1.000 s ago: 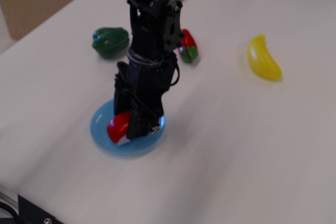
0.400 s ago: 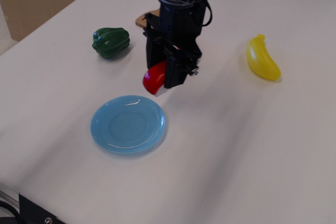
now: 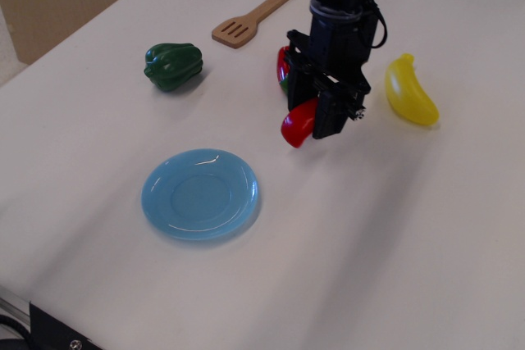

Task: Take sushi off plate

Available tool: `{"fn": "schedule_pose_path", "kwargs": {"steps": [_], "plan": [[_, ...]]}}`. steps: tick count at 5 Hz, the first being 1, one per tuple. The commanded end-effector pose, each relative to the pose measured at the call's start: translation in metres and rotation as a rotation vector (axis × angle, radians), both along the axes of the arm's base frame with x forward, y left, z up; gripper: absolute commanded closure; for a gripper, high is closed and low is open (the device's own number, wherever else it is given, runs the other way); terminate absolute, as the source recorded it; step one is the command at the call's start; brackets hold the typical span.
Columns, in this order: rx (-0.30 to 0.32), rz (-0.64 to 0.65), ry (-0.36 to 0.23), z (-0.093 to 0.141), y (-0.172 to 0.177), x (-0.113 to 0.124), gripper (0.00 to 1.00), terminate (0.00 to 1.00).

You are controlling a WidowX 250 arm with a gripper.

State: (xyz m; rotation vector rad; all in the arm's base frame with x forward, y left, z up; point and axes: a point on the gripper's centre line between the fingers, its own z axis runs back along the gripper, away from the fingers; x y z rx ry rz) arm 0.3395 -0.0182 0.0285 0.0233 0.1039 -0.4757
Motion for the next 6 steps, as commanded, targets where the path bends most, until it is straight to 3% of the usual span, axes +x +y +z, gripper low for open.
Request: {"fn": "schedule_pose_path", "kwargs": {"steps": [1,2,3,6], "plan": [[-0.014,-0.145,-0.128,0.011,0.0,0.025,1.0,0.0],[-0.014,-0.144,-0.124,0.01,0.0,0.031,1.0,0.0],[-0.015,-0.119,-0.149,0.017,0.008,0.033,0.0,0.0],[-0.004,0.005,-0.235,0.081,0.027,0.0,0.0,0.0]]}}
